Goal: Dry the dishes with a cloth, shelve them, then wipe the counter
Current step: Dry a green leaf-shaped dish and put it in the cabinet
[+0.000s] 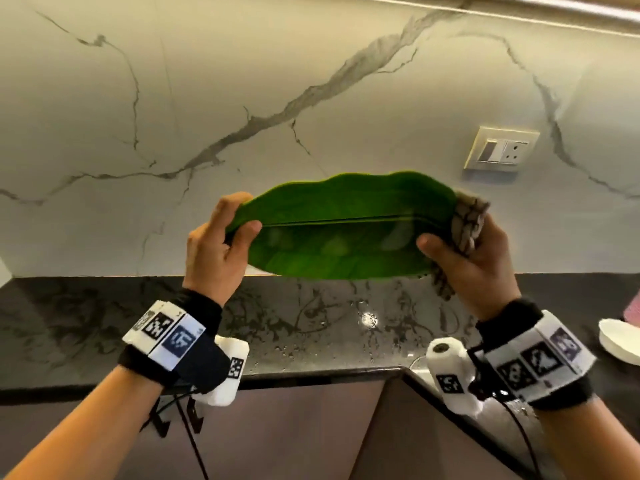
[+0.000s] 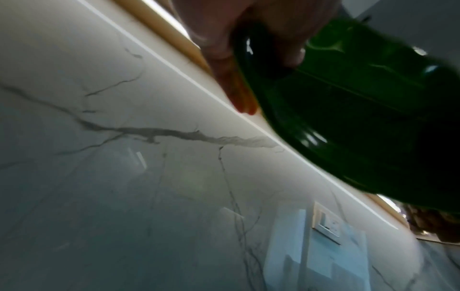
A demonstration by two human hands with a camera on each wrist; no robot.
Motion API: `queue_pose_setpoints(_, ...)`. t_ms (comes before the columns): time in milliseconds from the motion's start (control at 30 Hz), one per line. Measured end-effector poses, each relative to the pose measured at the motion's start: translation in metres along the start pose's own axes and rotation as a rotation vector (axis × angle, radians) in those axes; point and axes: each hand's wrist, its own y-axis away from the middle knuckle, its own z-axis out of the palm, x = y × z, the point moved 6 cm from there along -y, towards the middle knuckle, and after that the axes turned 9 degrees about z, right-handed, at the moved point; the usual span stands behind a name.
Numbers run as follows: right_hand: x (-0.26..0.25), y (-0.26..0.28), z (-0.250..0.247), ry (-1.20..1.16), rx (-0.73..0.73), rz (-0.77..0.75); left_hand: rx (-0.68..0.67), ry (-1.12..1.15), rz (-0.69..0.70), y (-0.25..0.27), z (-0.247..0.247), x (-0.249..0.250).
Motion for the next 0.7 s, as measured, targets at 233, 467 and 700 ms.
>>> queue_pose_setpoints(233,-0.013,0.025,0.008,0.310,0.101,-0.600,-0.153,1.356,-0.948,0.063,0.052,-0.036)
queue_pose_setpoints(467,0.019,0.054,0.037,0.720,-0.268,-0.845,0.011,1.254,-1.243,0.070,0.060,-0.044)
queue_pose_setpoints(700,0.086,0.045,0.030,0.966,-0.647,-0.760,0.084,1.130,-1.229,0.080,0.058,-0.042)
